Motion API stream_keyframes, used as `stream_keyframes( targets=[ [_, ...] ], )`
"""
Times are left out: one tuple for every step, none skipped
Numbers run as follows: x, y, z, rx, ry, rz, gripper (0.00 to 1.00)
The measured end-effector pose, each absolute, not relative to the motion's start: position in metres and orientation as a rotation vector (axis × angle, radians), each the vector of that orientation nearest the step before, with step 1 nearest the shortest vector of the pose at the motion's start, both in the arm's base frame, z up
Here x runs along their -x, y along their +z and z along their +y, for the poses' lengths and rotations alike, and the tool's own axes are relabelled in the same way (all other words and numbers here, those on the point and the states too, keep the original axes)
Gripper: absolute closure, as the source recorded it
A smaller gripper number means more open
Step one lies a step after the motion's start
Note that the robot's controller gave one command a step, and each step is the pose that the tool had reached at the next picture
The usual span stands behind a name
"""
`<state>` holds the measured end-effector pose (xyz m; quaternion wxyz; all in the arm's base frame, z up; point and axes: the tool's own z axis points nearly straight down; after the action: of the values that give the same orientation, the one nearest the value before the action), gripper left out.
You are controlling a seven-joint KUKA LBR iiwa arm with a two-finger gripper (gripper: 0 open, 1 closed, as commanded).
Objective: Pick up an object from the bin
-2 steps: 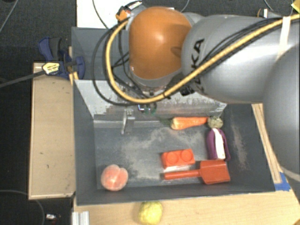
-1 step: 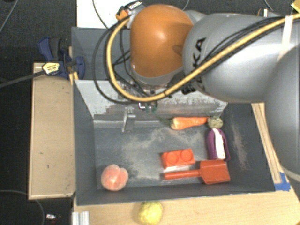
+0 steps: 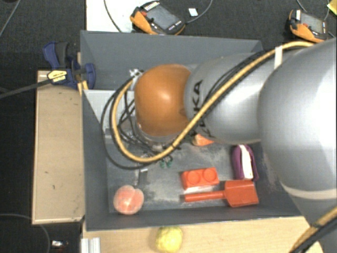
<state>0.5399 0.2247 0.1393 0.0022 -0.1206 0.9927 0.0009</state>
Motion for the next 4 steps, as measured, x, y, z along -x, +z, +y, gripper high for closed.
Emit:
stream_keyframes(
  targets=[
    [-0.513, 0.159, 0.239, 0.064, 0.008, 3.127, 0.0],
    [-0.488, 0.124, 0.246, 1.09, 0.002, 2.941, 0.0],
    [-0.487, 0.069, 0.234, 1.76, -0.002, 2.584, 0.0],
    [-0.477, 0.07, 0.241, 1.779, 0.002, 2.582, 1.0]
  ],
)
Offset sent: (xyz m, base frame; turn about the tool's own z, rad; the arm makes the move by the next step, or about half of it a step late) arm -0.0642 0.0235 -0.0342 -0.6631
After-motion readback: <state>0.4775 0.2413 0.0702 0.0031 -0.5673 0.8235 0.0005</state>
